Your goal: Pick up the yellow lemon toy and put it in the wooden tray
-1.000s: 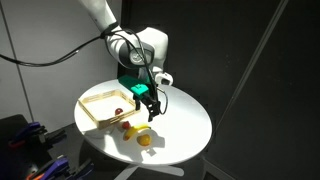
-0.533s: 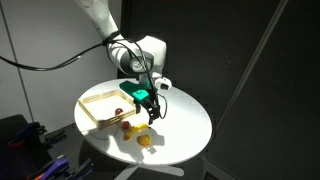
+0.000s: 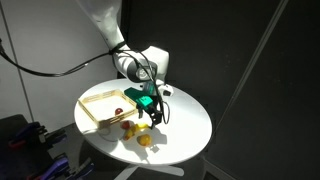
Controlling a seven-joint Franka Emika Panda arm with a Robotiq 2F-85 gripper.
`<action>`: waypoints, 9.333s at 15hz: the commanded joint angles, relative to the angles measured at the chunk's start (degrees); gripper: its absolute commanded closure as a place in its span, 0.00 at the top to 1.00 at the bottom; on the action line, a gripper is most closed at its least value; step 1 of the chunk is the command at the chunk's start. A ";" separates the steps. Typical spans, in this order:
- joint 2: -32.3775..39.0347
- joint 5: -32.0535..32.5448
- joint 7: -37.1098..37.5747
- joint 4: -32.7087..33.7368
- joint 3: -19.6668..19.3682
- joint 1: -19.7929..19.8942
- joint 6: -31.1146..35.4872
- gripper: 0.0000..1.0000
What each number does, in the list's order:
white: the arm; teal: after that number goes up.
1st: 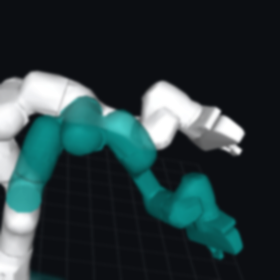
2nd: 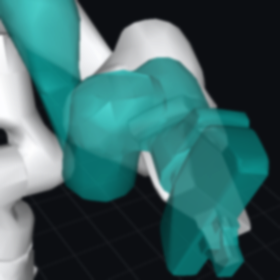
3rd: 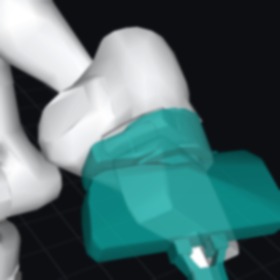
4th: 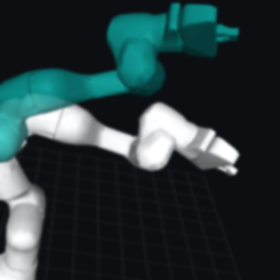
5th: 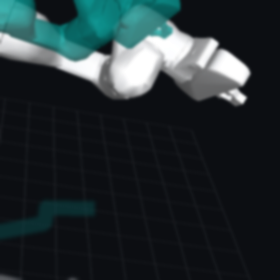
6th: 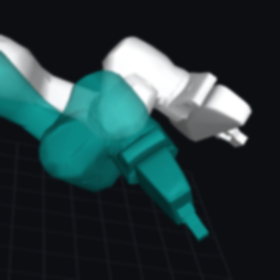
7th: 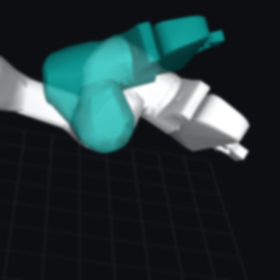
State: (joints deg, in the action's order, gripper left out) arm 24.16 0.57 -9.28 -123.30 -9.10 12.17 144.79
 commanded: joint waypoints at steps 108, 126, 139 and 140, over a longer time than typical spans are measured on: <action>-9.65 2.55 3.77 -8.73 8.86 -11.41 -2.83 0.65; -8.80 3.55 13.28 -5.69 9.45 -16.22 0.08 0.40; -2.52 2.91 20.39 3.36 11.96 -21.99 -2.22 0.40; -1.76 2.77 20.44 4.20 12.16 -22.33 -2.86 0.40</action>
State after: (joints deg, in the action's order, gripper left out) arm 20.06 3.09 9.50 -122.74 2.57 -9.33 144.63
